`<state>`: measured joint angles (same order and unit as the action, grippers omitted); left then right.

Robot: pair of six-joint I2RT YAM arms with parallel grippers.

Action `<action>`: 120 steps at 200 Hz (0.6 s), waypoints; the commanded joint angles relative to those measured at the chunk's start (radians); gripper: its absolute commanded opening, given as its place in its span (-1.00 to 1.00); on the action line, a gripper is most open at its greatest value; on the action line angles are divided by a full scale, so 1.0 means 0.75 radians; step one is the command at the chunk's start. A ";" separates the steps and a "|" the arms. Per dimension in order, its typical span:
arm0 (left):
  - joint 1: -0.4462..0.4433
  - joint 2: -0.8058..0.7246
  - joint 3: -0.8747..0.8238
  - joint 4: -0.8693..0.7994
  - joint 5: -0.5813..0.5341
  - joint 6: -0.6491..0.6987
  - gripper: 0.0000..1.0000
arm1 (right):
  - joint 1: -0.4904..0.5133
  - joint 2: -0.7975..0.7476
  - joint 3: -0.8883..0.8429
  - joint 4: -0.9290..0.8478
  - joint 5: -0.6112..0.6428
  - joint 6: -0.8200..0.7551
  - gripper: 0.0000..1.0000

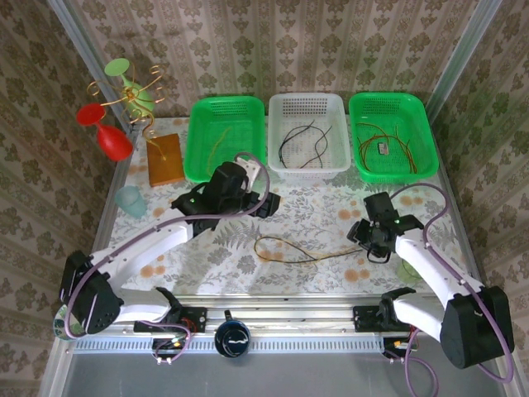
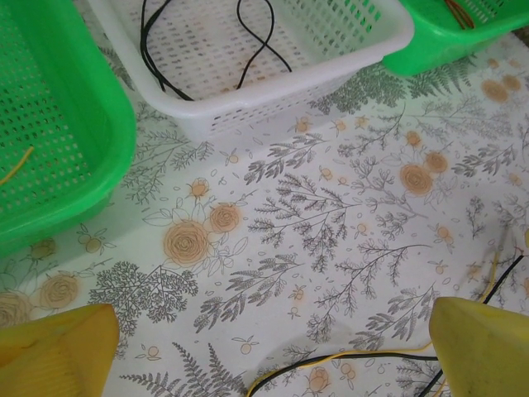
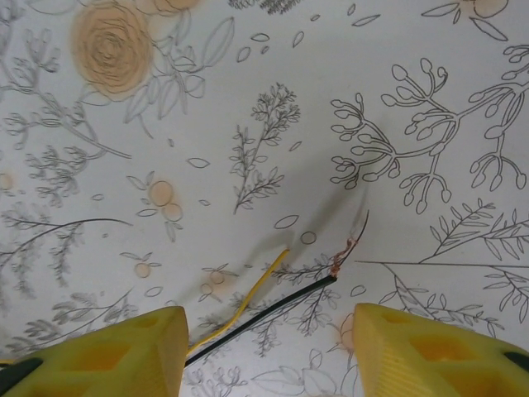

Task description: Untangle the cables

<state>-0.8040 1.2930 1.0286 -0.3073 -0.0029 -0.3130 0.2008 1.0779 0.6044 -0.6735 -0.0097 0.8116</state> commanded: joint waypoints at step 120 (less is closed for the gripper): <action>-0.020 0.067 0.087 0.035 0.002 0.010 0.94 | 0.006 0.049 -0.106 0.075 0.144 0.116 -0.21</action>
<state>-0.8131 1.3289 1.0565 -0.2981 -0.0036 -0.3107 0.2012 1.1118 0.5323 -0.6163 0.0650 0.8738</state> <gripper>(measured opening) 0.968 0.405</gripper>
